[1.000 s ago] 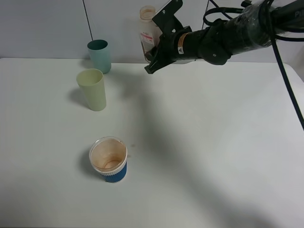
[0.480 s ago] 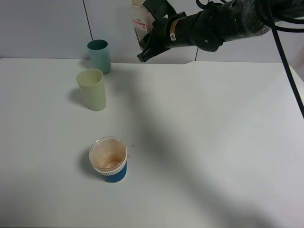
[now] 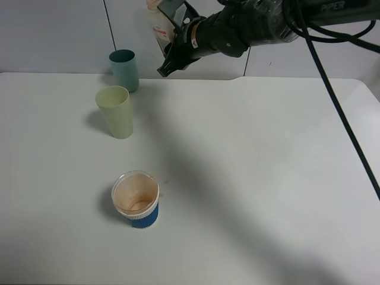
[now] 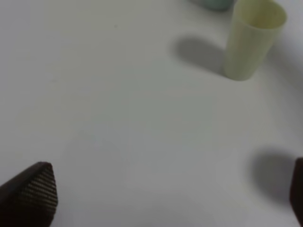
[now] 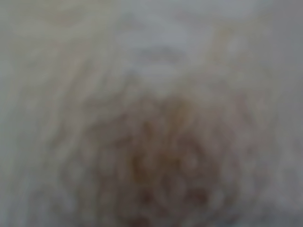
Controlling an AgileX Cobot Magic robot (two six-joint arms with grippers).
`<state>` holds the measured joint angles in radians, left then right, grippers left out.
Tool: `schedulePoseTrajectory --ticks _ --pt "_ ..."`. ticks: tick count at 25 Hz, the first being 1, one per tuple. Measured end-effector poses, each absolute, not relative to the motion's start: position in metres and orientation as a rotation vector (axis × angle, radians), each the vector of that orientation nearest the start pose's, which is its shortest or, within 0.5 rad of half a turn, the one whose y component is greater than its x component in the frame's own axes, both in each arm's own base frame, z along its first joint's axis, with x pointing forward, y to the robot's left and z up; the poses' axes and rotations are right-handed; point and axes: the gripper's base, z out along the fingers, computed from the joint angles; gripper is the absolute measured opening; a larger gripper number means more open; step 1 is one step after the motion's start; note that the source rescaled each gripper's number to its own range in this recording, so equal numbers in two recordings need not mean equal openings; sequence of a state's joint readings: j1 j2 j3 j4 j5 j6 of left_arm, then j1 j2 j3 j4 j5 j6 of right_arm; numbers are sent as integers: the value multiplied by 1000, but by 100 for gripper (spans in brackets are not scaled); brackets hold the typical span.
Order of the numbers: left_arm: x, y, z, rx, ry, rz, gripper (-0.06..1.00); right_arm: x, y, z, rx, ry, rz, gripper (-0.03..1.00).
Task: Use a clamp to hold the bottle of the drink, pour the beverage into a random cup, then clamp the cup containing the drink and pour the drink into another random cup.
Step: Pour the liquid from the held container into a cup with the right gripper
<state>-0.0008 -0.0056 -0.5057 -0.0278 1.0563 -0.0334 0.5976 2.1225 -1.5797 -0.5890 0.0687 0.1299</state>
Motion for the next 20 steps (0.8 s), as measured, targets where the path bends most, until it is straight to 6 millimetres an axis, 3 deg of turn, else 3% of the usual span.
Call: schedulePoseTrajectory --ticks 12,20 --pt "-6 -2 279 -32 2029 -55 98 405 296 208 -1109 1833 -15 3" --pt "-6 -2 279 -32 2029 -55 98 407 304 222 -1103 1838 -45 3"
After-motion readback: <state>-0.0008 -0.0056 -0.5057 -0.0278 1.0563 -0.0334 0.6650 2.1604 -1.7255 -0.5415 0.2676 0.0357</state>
